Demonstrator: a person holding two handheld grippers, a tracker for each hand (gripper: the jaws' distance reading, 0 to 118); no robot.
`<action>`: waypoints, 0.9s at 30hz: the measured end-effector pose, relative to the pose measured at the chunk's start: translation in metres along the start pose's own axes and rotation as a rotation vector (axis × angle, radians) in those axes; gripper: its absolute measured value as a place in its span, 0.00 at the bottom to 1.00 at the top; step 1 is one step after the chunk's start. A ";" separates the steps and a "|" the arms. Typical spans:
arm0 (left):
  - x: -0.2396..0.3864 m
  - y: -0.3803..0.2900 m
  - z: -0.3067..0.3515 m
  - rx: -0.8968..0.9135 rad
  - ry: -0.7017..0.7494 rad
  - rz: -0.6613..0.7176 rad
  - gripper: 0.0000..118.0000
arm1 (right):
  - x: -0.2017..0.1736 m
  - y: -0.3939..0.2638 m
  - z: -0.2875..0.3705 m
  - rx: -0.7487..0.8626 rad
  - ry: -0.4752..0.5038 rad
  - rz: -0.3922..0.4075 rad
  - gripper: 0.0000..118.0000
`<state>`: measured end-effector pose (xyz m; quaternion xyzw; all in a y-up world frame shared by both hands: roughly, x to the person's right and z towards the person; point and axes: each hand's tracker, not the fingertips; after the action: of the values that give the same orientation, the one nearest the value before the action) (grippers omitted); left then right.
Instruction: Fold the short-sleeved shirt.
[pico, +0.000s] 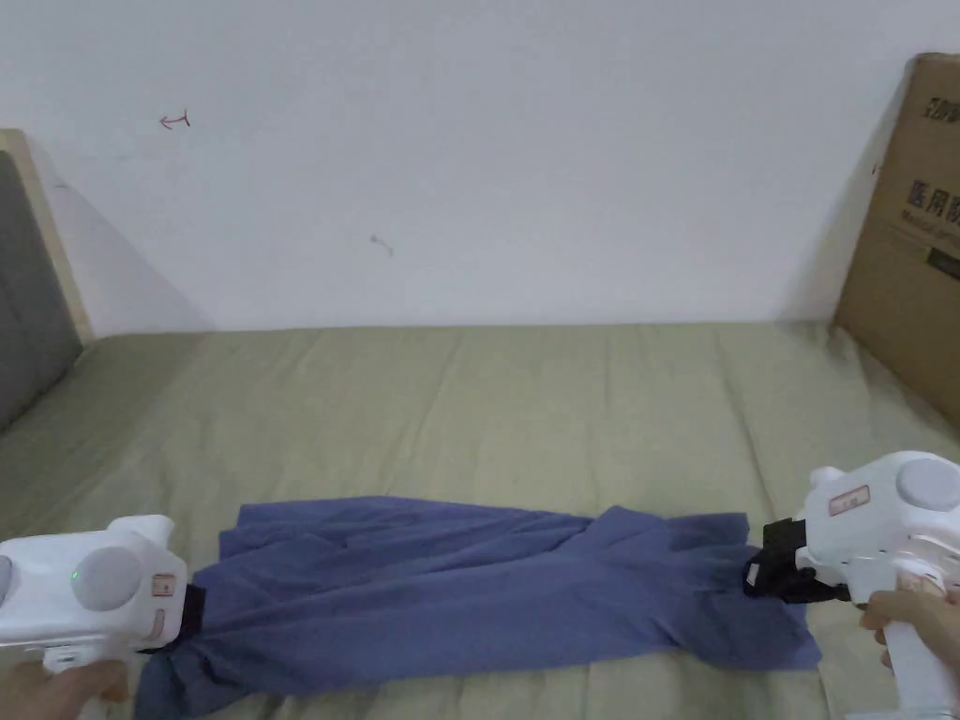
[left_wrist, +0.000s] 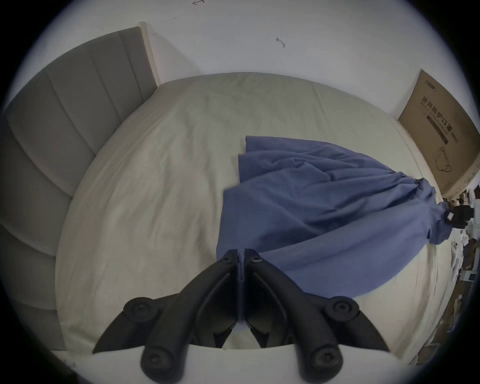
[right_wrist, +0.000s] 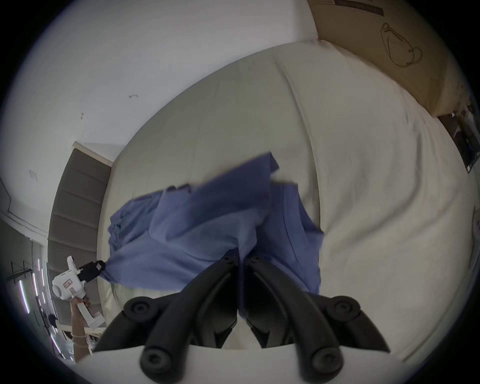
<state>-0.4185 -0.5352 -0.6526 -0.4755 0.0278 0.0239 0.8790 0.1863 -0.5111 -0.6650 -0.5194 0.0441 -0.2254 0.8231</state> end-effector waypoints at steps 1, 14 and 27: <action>-0.004 -0.007 0.008 0.009 -0.005 -0.005 0.03 | 0.001 -0.011 0.011 -0.001 0.003 0.005 0.03; -0.020 -0.193 0.163 0.089 -0.052 -0.102 0.03 | 0.037 -0.235 0.161 0.039 0.026 0.052 0.03; -0.043 -0.319 0.205 0.036 -0.107 0.035 0.05 | 0.080 -0.363 0.174 0.014 0.049 -0.041 0.03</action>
<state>-0.4343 -0.5384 -0.2711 -0.4571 -0.0107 0.0641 0.8870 0.1934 -0.5299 -0.2549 -0.5088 0.0521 -0.2555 0.8205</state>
